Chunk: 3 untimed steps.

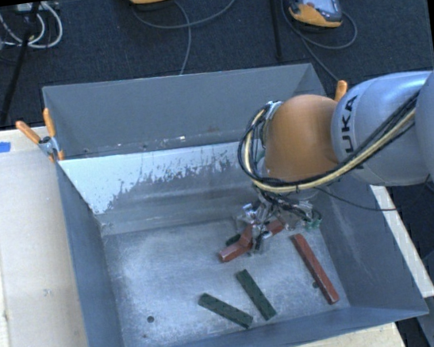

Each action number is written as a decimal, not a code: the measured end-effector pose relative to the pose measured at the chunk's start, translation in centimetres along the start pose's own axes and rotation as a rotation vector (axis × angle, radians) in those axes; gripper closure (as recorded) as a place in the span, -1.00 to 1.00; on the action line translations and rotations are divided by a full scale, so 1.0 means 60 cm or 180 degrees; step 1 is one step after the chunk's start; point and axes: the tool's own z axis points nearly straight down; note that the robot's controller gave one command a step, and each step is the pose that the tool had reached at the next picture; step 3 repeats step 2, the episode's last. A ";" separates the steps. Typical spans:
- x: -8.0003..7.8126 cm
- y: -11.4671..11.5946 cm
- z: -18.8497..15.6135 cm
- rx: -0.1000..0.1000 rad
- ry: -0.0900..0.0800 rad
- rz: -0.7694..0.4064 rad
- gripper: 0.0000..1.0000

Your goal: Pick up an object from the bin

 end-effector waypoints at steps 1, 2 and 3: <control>-0.046 0.038 -0.020 -0.0017 0.0033 -0.1112 1.00; -0.056 0.045 -0.250 -0.0002 0.0009 -0.1183 1.00; -0.056 0.045 -0.250 -0.0002 0.0009 -0.1183 1.00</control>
Offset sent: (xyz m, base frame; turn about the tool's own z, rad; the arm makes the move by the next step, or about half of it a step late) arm 0.0175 0.0299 0.0121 -0.3506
